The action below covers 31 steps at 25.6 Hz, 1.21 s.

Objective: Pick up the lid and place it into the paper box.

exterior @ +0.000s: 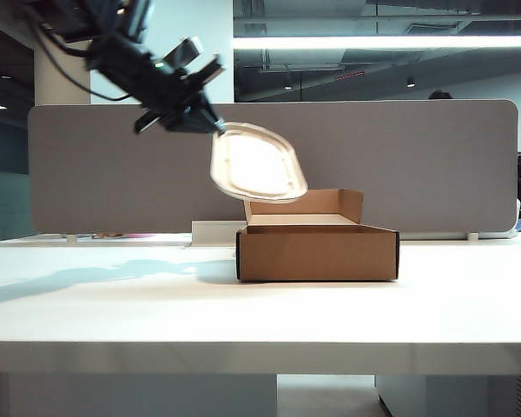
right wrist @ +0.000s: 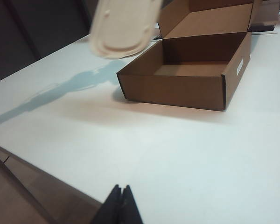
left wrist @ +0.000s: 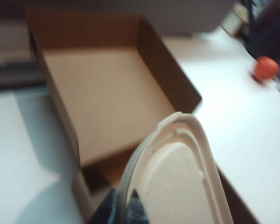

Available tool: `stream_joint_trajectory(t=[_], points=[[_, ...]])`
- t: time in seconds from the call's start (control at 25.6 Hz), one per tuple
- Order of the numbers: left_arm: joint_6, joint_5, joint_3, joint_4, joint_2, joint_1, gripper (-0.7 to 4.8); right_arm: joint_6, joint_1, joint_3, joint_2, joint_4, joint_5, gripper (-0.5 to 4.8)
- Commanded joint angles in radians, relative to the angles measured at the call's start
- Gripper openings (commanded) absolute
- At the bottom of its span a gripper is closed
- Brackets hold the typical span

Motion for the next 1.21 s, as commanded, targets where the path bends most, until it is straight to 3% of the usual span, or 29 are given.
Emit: stream_joint_trajectory(t=[0.04,0.31,0.59,0.86,1.02,1.21], points=[[-0.004,-0.112,0.005,0.130,0.022,-0.046,-0.06,0.001,0.001,-0.004,0.000,0.007,0.002,-0.08],[-0.136,-0.419,0.005,0.201,0.086,-0.164,-0.06,0.001,0.000,-0.004,0.000,0.007,0.001,-0.08],[-0.157,-0.642,0.005,0.235,0.123,-0.264,-0.06,0.001,0.000,-0.004,0.000,0.008,0.002,-0.08],[-0.204,-0.768,0.005,0.209,0.161,-0.336,-0.06,0.000,0.000,-0.004,0.000,0.010,0.002,-0.08],[-0.201,-0.778,0.005,0.146,0.179,-0.354,0.01,0.001,0.000,-0.004,0.000,0.010,0.001,-0.08],[-0.201,-0.774,0.008,0.107,0.178,-0.350,1.34,0.001,0.000,-0.004,0.000,0.010,0.002,-0.08]])
